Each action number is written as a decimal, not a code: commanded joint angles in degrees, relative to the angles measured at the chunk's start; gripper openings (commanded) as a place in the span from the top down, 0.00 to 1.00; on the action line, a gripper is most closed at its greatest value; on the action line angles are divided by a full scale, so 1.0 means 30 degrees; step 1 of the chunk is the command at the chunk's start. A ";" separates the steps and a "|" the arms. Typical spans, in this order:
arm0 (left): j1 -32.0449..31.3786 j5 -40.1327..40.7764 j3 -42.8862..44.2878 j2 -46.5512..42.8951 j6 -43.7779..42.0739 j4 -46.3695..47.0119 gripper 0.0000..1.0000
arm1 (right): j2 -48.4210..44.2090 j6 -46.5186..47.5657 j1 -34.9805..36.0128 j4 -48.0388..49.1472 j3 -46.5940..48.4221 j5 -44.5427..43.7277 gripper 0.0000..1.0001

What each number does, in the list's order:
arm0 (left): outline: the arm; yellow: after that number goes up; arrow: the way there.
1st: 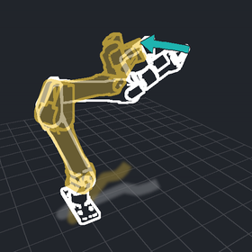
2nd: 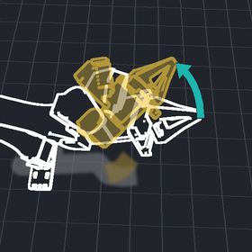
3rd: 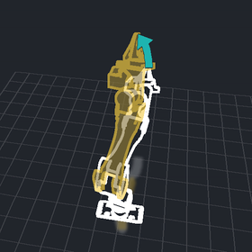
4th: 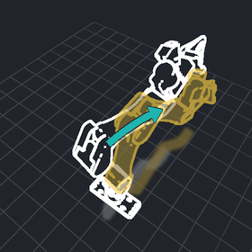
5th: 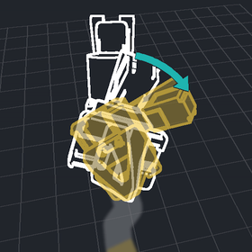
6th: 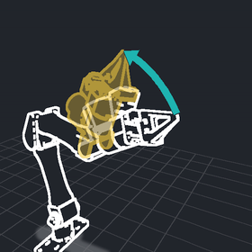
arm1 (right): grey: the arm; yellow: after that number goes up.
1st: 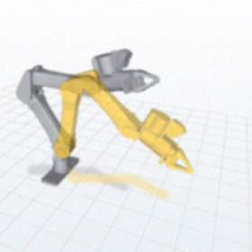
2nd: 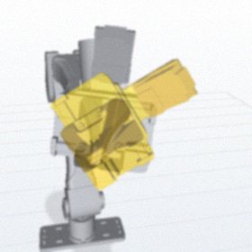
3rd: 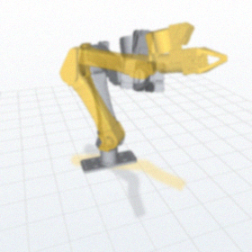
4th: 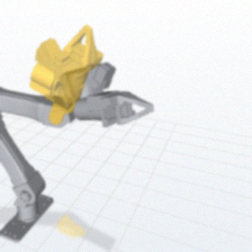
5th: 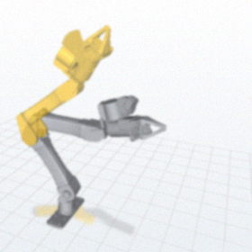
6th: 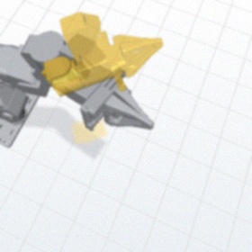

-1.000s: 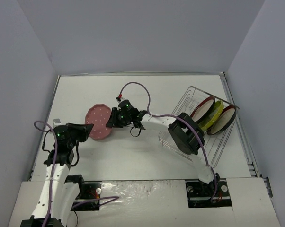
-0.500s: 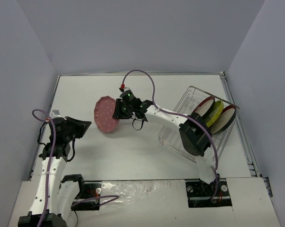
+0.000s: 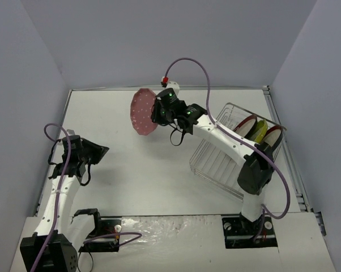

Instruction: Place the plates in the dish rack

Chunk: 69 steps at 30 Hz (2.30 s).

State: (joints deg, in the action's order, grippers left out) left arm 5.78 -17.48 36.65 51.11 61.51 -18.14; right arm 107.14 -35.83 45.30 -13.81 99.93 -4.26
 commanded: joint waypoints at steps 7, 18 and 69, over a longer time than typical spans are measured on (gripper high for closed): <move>0.0133 -0.0170 0.0169 0.2374 -0.0127 0.3673 1.00 | -0.6993 -0.1366 -0.1894 -0.1423 -0.0543 -0.7304 1.00; 0.0104 -0.1195 0.0455 0.4955 -0.0187 0.4881 1.00 | -0.9484 -0.3974 -0.2698 -0.5465 -0.1842 -1.1874 1.00; 0.0076 -0.2179 0.0058 0.6236 0.0122 0.5355 1.00 | -0.8723 -0.8720 -0.6725 -0.9052 -0.6444 -1.5947 1.00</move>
State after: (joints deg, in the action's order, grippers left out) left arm 5.80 -23.14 35.70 69.71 61.73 -5.21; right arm 81.01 -61.18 26.18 -47.12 79.64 -45.96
